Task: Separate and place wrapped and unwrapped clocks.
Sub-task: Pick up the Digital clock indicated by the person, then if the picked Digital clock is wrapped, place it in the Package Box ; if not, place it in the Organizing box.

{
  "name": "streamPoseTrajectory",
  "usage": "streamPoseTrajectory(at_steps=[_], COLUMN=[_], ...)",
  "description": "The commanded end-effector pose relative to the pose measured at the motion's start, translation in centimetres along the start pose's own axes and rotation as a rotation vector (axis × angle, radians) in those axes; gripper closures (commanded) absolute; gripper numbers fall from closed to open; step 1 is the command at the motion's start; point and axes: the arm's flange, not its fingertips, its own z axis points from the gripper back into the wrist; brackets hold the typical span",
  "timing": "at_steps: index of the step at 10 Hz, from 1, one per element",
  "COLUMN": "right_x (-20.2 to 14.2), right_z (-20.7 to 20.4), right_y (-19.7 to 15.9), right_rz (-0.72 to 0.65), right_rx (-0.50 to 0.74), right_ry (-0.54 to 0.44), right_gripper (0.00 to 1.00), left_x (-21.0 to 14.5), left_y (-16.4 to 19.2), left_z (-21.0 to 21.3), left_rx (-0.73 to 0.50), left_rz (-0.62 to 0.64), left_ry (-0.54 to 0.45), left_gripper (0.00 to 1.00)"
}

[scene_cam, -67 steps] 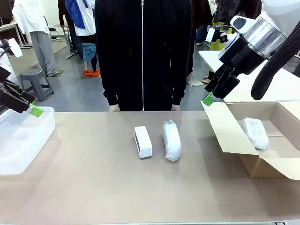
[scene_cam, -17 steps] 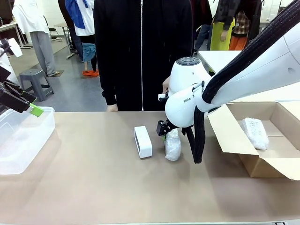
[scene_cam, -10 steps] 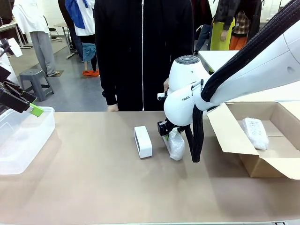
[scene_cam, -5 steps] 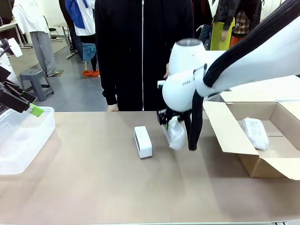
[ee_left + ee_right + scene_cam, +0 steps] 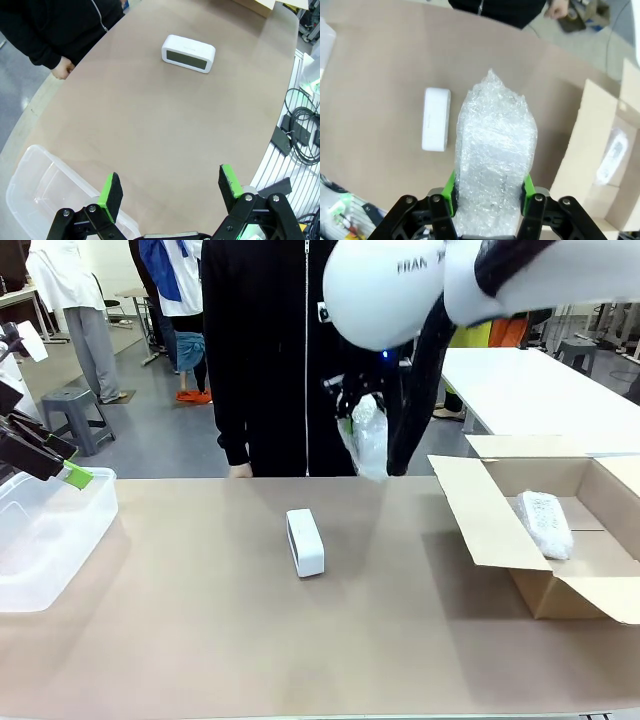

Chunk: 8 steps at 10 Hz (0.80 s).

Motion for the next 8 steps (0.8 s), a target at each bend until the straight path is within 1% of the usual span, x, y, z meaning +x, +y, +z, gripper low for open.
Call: streamPoseTrajectory(at_steps=[1,2,8], right_x=[0.4,0.0,0.0], right_z=[-1.1,0.0,0.0], right_y=[0.4,0.0,0.0], right_rz=[-0.024,0.000,0.000], right_rx=[-0.032,0.000,0.000], right_ry=[-0.016,0.000,0.000], right_gripper=[0.66,0.66,0.66], left_x=[-0.1,-0.1,-0.1], left_y=[0.2,0.2,0.2], left_z=[0.0,0.0,0.0], left_rx=[-0.011,-0.011,-0.011], left_rz=[-0.014,-0.014,-0.014], left_ry=[-0.009,-0.009,-0.009], left_gripper=[0.00,0.00,0.00])
